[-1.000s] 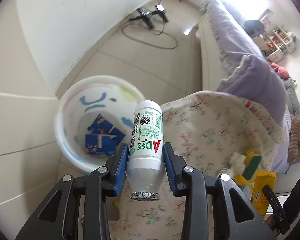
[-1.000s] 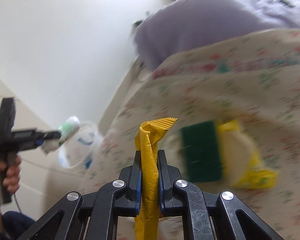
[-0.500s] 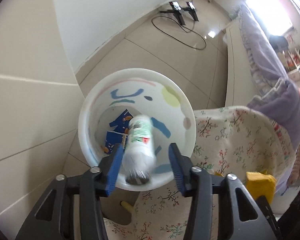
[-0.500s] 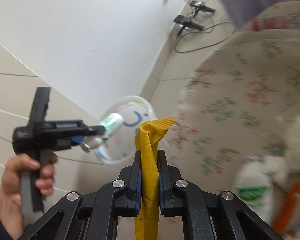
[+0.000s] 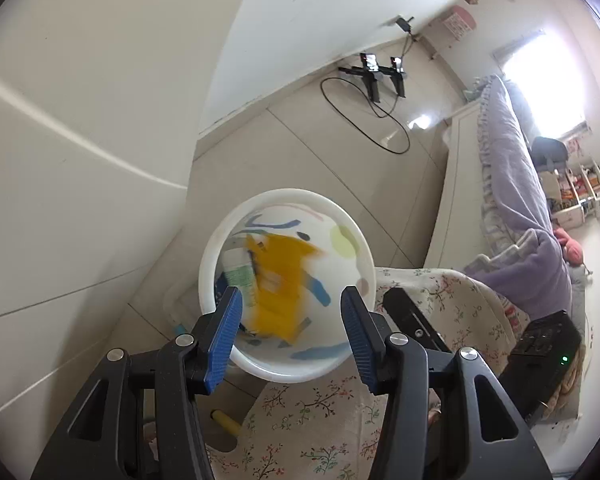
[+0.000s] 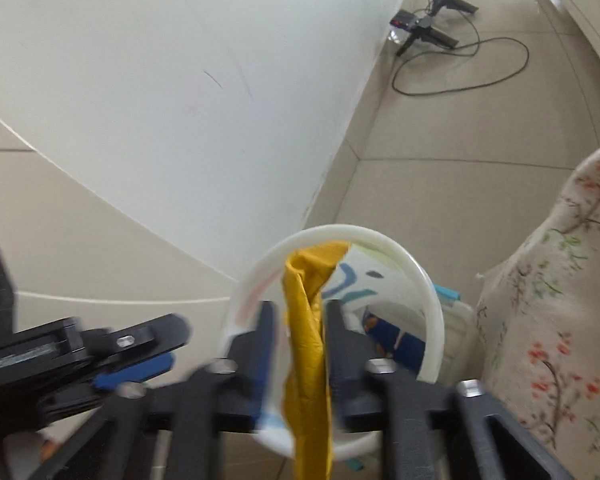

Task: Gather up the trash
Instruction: 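Drop the bottle and the yellow wrapper into the white bucket with both grippers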

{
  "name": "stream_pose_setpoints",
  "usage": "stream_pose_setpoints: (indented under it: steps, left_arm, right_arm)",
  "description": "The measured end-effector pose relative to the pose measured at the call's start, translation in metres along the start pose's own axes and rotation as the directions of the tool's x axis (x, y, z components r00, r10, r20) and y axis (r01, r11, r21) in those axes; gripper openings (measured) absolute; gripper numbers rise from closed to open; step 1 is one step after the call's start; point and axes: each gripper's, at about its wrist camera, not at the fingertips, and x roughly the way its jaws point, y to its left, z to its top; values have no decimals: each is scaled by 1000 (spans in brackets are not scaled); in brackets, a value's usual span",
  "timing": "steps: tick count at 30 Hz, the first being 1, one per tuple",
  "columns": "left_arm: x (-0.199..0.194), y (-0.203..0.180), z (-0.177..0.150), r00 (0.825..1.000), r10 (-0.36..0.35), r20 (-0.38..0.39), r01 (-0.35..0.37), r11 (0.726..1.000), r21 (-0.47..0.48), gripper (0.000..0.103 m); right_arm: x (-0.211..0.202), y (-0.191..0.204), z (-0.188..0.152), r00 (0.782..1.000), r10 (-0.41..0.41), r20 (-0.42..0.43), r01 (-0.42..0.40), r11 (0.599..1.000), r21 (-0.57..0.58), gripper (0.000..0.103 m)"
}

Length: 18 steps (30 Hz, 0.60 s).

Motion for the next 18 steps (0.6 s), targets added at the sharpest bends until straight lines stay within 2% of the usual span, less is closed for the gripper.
stream_pose_setpoints:
  steps: [1,2,5,9,13,18]
  left_arm:
    - [-1,-2,-1,1000,-3,-1,3,1000,9,54]
    - [-1,-4,-2,1000,-5,-1,5,1000,14,54]
    - [1,-13,-5,1000,-19,-18,20,999,33,54]
    - [6,-32,-13,999,-28,-42,32,995,92,55]
    - [8,-55,-23,999,-24,-42,31,987,159,56]
    - [8,-86,-41,999,-32,-39,40,970,238,59]
  right_arm:
    - [7,-1,0,999,-32,-6,32,999,6,66]
    - [9,-4,-2,999,-48,4,48,999,18,67]
    - [2,-15,-11,999,-41,-5,41,997,63,67]
    - [-28,-21,-24,998,-63,5,63,997,45,67]
    - [-77,-32,-33,998,-60,22,59,997,53,67]
    - [-175,-62,-37,994,-60,96,51,994,95,67]
